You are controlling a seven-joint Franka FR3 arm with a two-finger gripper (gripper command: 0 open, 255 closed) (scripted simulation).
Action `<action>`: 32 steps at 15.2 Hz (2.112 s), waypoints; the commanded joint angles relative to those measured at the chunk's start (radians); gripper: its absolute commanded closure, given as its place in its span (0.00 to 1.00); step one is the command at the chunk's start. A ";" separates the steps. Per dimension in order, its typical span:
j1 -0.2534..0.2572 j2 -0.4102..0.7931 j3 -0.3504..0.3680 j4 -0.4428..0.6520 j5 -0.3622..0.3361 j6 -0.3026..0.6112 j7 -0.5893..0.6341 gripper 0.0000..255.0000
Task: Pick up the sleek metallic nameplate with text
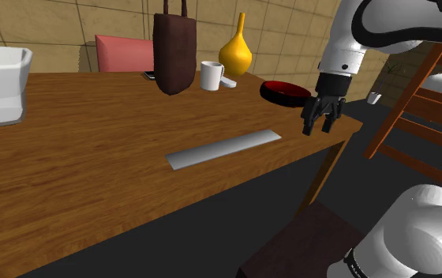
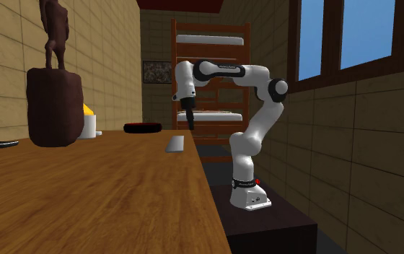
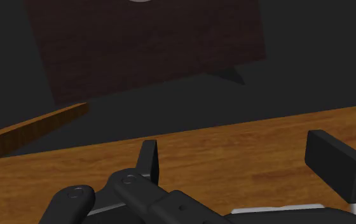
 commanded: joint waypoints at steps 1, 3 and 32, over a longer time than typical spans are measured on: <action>0.000 0.000 0.000 0.000 0.000 0.000 0.000 0.00; -0.020 -0.039 0.066 -0.016 0.050 -0.002 0.155 0.00; -0.445 0.185 0.876 0.260 0.326 0.231 1.685 0.00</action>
